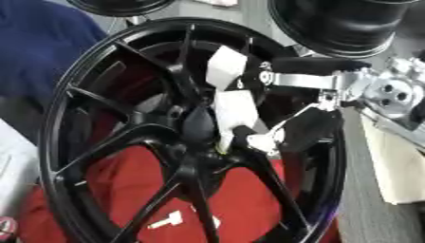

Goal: Pull the pin out of the wheel hub.

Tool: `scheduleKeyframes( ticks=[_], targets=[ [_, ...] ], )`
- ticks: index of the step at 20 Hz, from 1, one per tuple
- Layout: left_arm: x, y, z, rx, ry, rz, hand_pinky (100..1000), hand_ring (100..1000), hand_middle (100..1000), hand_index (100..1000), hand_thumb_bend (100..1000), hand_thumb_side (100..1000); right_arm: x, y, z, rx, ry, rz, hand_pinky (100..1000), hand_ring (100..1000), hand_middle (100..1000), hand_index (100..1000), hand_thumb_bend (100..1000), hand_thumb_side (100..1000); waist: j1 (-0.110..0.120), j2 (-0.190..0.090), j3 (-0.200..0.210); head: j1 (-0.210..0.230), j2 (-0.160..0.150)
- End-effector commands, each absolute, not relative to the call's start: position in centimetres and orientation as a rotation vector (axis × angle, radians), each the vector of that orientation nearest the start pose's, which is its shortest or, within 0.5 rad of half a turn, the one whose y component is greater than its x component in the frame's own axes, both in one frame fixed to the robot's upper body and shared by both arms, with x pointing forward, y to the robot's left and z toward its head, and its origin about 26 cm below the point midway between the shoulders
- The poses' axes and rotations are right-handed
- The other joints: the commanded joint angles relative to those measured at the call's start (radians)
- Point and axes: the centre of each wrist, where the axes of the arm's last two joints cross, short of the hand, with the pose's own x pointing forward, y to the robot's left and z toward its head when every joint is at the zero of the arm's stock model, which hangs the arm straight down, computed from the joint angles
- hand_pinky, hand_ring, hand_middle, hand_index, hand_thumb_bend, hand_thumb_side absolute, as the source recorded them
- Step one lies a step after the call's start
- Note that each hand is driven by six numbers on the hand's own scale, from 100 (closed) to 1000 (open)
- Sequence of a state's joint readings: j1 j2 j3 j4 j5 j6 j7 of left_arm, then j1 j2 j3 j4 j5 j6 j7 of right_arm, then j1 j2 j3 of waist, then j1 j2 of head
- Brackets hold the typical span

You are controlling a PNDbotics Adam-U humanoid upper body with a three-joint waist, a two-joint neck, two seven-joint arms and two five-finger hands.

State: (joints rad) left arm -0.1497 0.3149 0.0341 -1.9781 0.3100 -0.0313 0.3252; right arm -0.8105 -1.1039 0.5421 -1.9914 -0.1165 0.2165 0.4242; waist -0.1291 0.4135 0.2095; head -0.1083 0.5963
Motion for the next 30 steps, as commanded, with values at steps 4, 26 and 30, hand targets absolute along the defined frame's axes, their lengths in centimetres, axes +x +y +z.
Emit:
scheduleKeyframes(
  ticks=[4, 26, 30],
  targets=[
    [28.3, 28.3, 16.3, 0.079, -2.153, 0.207, 785, 714, 652, 694, 151, 780, 29.2, -23.6, 32.6, -0.361, -1.732, 1.662, 730, 809, 490, 535, 100, 273, 0.007, -0.026, -0.004, -0.001, -0.002],
    [28.2, 28.5, 16.2, 0.076, -2.150, 0.227, 786, 717, 656, 695, 147, 770, 28.9, -27.2, 32.7, -0.292, -1.872, 1.410, 709, 782, 458, 490, 100, 237, 0.046, -0.074, -0.038, -0.006, 0.006],
    [28.2, 28.5, 16.2, 0.078, -2.154, 0.239, 786, 718, 656, 695, 146, 769, 28.5, -30.0, 32.5, -0.329, -1.950, 1.195, 711, 787, 459, 488, 100, 220, 0.059, -0.077, -0.051, 0.003, 0.004]
  ],
)
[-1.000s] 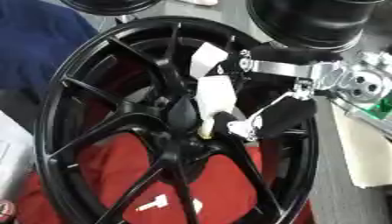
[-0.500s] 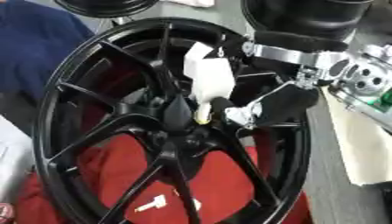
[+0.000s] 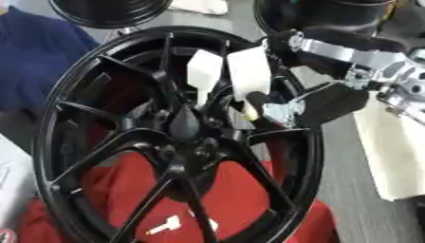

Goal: Pull the pin out of the wheel hub.

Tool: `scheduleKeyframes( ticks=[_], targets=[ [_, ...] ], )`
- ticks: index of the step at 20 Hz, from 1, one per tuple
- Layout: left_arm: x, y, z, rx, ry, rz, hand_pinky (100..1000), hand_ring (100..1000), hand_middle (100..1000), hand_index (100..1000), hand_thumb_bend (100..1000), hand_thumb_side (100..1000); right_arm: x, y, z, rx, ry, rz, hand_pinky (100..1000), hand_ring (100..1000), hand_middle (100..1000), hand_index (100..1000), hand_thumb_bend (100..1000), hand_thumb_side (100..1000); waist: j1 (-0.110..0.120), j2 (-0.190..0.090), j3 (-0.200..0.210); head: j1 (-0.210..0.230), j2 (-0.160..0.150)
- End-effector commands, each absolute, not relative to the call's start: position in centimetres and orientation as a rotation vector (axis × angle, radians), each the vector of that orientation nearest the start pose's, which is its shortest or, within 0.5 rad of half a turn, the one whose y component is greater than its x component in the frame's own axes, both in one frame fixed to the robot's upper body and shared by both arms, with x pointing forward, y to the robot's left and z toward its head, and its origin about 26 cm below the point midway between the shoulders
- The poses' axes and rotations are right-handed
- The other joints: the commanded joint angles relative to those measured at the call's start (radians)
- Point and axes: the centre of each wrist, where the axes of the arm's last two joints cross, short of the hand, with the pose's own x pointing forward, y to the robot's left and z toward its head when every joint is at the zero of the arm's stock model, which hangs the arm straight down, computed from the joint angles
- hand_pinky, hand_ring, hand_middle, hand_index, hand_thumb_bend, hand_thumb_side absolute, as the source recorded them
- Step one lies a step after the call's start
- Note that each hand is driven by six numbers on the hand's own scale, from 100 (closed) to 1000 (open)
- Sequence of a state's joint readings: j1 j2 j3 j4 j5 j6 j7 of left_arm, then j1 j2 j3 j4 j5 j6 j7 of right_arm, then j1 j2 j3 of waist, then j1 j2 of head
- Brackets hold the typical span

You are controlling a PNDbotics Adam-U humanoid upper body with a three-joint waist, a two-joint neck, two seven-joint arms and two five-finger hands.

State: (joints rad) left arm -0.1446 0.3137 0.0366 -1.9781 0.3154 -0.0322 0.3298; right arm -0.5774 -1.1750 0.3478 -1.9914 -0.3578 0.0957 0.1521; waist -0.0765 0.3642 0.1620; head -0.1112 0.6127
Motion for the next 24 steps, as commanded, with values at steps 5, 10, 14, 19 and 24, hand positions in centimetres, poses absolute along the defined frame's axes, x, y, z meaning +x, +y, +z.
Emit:
scheduleKeyframes(
  ticks=[5, 10, 14, 19, 24],
  targets=[
    [28.2, 28.8, 16.2, 0.092, -2.156, 0.254, 786, 718, 656, 695, 143, 766, 28.1, -33.6, 32.3, -0.441, -2.015, 0.865, 715, 791, 464, 494, 100, 207, 0.024, -0.026, -0.030, 0.024, 0.001],
    [28.1, 29.3, 16.3, 0.126, -2.168, 0.256, 786, 718, 656, 695, 136, 759, 29.6, -41.1, 31.4, -0.708, -1.933, 0.601, 741, 808, 502, 541, 100, 100, 0.046, -0.027, -0.059, 0.046, 0.005],
    [28.1, 29.6, 16.5, 0.144, -2.180, 0.247, 786, 718, 656, 695, 133, 755, 29.9, -47.0, 29.9, -0.956, -1.814, 0.572, 766, 831, 551, 609, 100, 100, 0.060, -0.027, -0.071, 0.058, 0.011],
    [28.0, 29.9, 16.6, 0.166, -2.186, 0.241, 785, 718, 656, 694, 129, 752, 29.5, -52.3, 27.0, -1.123, -1.631, 0.544, 799, 912, 750, 787, 100, 100, 0.070, -0.028, -0.073, 0.058, 0.012],
    [27.9, 30.1, 16.5, 0.178, -2.183, 0.249, 785, 718, 656, 694, 130, 751, 28.7, -55.7, 24.9, -1.160, -1.528, 0.441, 809, 946, 800, 822, 100, 100, 0.073, -0.031, -0.075, 0.057, 0.013]
  ],
)
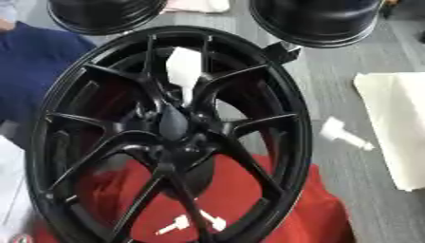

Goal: Pull the pin out of the wheel hub.

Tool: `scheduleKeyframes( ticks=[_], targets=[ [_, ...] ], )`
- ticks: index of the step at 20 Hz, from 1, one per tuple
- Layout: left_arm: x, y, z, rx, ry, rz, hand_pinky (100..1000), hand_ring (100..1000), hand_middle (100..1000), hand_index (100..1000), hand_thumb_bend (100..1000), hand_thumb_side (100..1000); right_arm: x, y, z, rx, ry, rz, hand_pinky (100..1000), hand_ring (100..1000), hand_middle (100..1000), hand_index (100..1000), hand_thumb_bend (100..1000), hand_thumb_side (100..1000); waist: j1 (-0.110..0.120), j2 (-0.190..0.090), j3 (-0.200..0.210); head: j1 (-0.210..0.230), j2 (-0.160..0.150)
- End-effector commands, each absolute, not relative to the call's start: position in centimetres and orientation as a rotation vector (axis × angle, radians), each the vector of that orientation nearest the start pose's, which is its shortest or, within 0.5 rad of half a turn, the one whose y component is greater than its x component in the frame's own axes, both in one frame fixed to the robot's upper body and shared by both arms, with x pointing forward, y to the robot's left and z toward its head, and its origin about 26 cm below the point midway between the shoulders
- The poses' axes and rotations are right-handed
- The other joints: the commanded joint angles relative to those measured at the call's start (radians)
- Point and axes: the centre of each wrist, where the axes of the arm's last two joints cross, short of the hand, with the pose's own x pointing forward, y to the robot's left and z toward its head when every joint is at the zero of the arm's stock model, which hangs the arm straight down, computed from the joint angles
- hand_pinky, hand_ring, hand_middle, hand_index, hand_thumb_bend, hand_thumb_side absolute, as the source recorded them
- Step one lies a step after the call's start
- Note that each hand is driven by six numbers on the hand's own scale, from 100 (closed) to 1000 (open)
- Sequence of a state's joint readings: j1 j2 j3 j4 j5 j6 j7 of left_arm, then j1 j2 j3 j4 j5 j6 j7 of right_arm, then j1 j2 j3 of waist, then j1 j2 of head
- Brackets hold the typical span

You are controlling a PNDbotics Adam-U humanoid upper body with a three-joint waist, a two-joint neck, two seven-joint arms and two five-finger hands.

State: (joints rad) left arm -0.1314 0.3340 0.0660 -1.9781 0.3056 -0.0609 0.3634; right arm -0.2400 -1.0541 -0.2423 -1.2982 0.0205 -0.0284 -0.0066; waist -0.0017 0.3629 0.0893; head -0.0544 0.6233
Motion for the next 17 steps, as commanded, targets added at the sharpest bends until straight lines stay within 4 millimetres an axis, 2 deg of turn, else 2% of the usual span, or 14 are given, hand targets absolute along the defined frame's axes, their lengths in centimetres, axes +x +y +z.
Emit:
scheduleKeyframes(
  ticks=[1, 4, 5, 6, 9, 14, 17],
  targets=[
    [27.9, 30.1, 16.4, 0.179, -2.182, 0.249, 785, 718, 656, 694, 130, 751, 28.6, -56.0, 24.6, -1.165, -1.524, 0.418, 808, 942, 794, 814, 100, 100, -0.002, -0.030, -0.004, 0.001, 0.003],
    [27.9, 30.1, 16.4, 0.181, -2.183, 0.249, 785, 718, 656, 694, 131, 750, 28.6, -56.0, 24.6, -1.170, -1.561, 0.373, 802, 928, 768, 787, 100, 110, -0.003, -0.031, -0.005, 0.002, 0.004],
    [27.9, 30.1, 16.4, 0.180, -2.184, 0.249, 785, 718, 656, 694, 130, 750, 28.7, -55.6, 25.0, -1.166, -1.597, 0.364, 801, 921, 759, 780, 100, 299, -0.003, -0.032, -0.006, 0.002, 0.004],
    [27.9, 30.1, 16.5, 0.179, -2.184, 0.249, 785, 718, 656, 694, 130, 751, 28.9, -55.1, 25.4, -1.158, -1.639, 0.356, 802, 921, 759, 779, 100, 313, -0.003, -0.033, -0.007, 0.002, 0.003],
    [28.0, 30.0, 16.6, 0.172, -2.187, 0.243, 785, 718, 656, 694, 131, 749, 29.7, -52.4, 27.3, -1.089, -1.808, 0.373, 807, 910, 741, 753, 100, 460, -0.005, -0.035, -0.007, -0.001, 0.004],
    [28.2, 29.8, 17.0, 0.156, -2.198, 0.215, 785, 718, 656, 694, 130, 745, 30.8, -47.5, 30.5, -0.931, -2.018, 0.457, 812, 901, 731, 744, 100, 506, -0.009, -0.039, 0.006, -0.006, 0.007],
    [28.3, 29.7, 17.3, 0.148, -2.209, 0.197, 785, 719, 657, 695, 130, 740, 31.2, -45.2, 31.4, -0.858, -2.075, 0.500, 811, 899, 728, 740, 100, 514, -0.010, -0.041, 0.013, -0.010, 0.011]
  ],
)
